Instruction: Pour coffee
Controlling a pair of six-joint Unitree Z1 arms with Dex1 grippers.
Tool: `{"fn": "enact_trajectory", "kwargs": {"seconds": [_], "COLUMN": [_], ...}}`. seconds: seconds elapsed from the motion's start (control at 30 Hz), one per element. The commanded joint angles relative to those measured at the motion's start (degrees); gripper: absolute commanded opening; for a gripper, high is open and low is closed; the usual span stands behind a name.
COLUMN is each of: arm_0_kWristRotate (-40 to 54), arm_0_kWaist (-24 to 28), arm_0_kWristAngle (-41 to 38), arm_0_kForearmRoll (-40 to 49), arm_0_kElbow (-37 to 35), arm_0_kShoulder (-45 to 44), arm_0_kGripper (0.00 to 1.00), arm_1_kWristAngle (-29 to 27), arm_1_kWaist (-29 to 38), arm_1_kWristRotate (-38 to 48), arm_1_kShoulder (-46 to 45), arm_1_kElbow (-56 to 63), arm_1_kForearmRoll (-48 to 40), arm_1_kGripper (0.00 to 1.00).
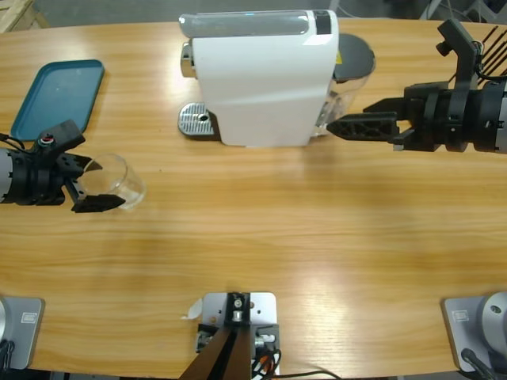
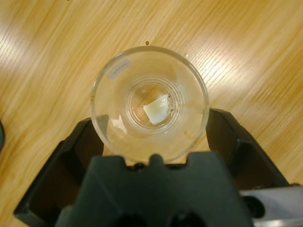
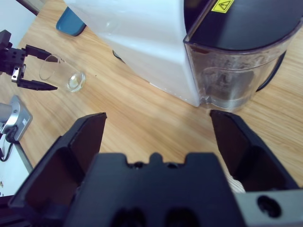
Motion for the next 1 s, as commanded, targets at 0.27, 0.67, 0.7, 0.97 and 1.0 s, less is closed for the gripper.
{"fn": "enact_trajectory", "kwargs": {"seconds": [0.27,0.67,0.7,0.97,1.0], "arm_0_kWristRotate": [0.4,1.7,1.8,3.9,5.5], "arm_0_kWaist": [0.5,0.9,0.9,0.9,0.9], "arm_0_kWristAngle": [-0.7,-2.5,-2.7,-0.9,-0.9], "arm_0_kForearmRoll": [-2.1,-2.0,-2.0,-1.8,-1.5], "arm_0_kElbow": [0.5,0.9,0.9,0.5,0.0], "arm_0_kShoulder": [3.6,3.2,3.2,2.3,2.0], "arm_0_kGripper": [0.947,0.097,0.028,0.0,0.0], "arm_1_kWristAngle": [1.0,1.3,1.3,1.2,1.3], "arm_1_kWaist": [-0.6,-0.6,-0.6,-0.6,-0.6], "arm_1_kWristRotate": [0.0,0.0,0.0,0.1,0.2], "arm_1_kShoulder": [1.3,1.5,1.5,1.2,1.0], "arm_1_kElbow": [1.7,2.3,2.4,2.8,2.9], "arm_1_kForearmRoll": [-1.1,-1.9,-1.9,-2.0,-2.0], "arm_1_kGripper": [1.0,1.0,1.0,1.0,1.0]}}
